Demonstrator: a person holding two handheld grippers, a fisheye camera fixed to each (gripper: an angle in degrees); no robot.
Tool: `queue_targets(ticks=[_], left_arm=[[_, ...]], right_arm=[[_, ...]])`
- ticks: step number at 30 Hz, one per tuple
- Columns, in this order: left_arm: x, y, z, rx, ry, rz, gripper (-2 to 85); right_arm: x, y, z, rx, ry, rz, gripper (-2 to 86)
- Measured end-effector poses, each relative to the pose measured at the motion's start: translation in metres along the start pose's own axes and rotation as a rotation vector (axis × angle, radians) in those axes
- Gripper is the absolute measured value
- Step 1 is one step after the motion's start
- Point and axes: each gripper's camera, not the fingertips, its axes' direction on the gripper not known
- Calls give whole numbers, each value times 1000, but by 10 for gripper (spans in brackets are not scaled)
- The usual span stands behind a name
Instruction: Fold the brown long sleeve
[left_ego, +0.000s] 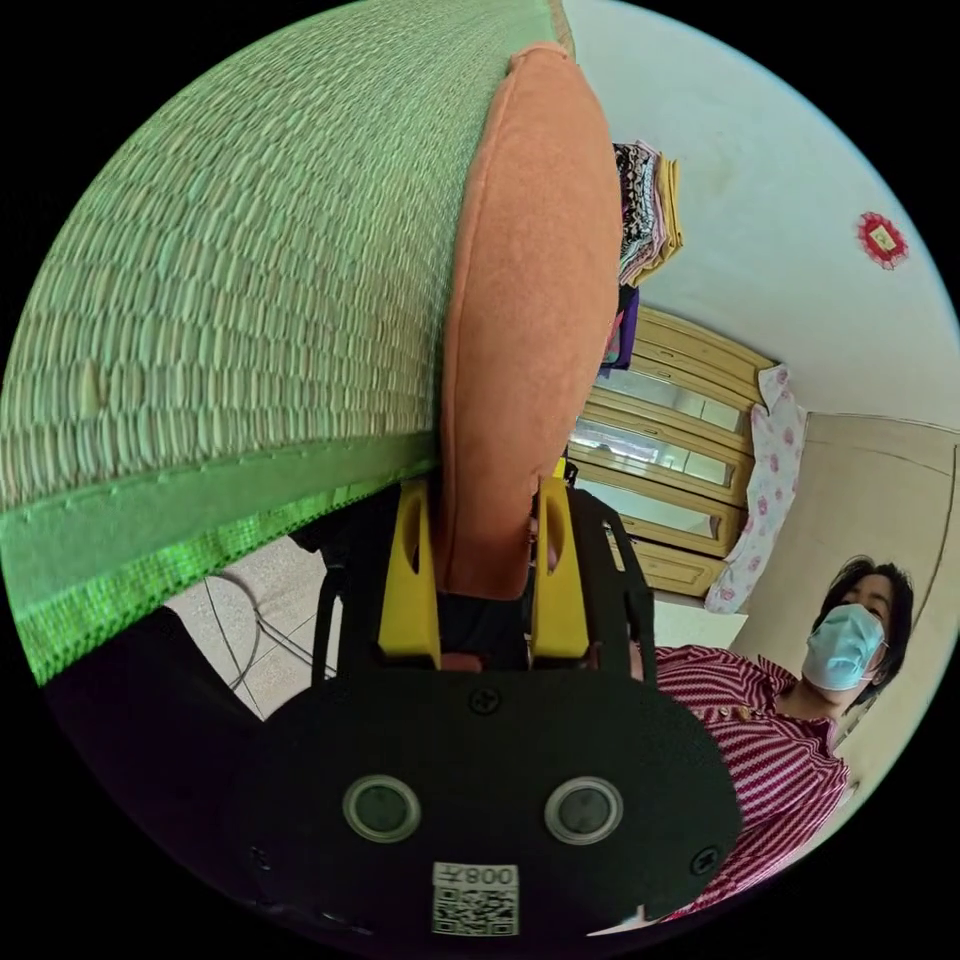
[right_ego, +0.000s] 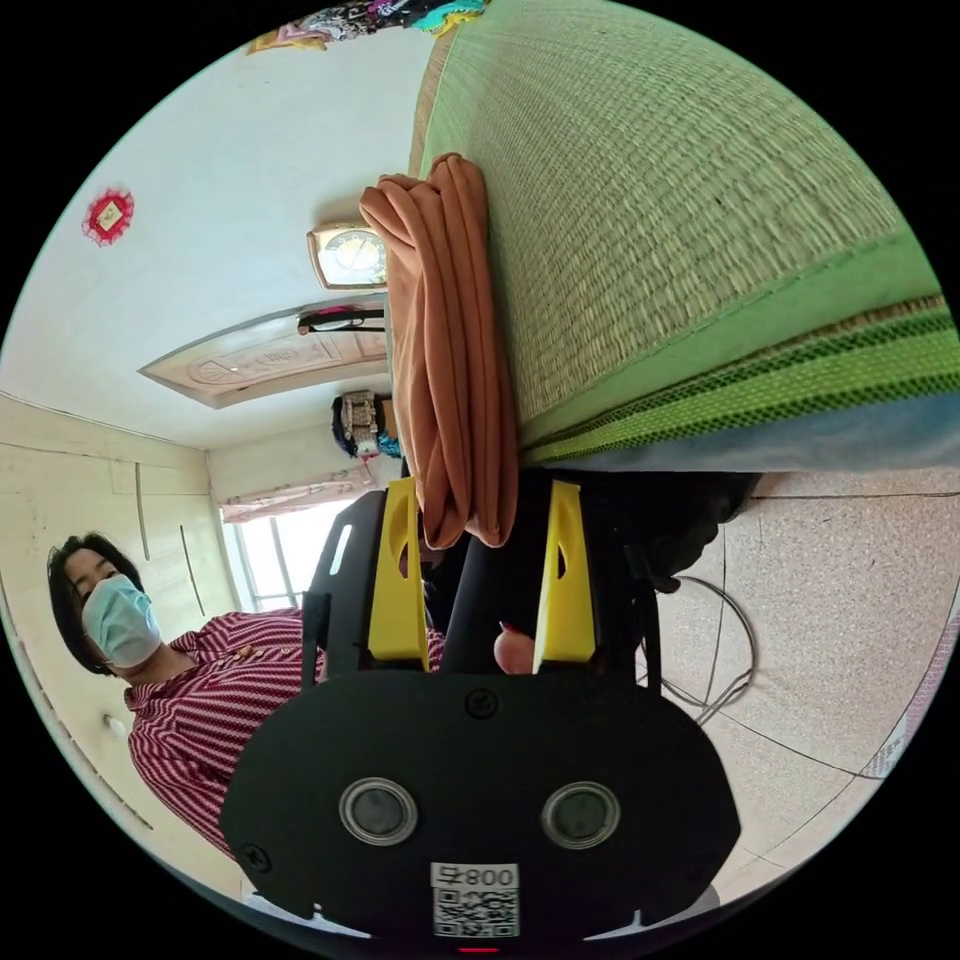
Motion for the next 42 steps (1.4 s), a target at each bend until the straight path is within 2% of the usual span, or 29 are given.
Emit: queue_targets(ticks=[5,20,25,28,35,42], left_arm=[[-3,2,9,-3,16,10,104],[4,28,64,-13,9,81,87],[-21,43,99,-60,-27,60,117],[-45,59,112,18,41,19,99],[-38,102,155,-10,-10,134,80],[-51,152,197,-19,13,179,76]], right_arm=[[14,-20,16,-31,-90,15,139],[21,1,36,-17,-152,1,72],[19,32,57,-59,-58,-14,68],[33,51,75,-45,-65,-4,67],[30,117,112,-55,-27,-80,62],[38,220,162,-25,-84,-150,60]])
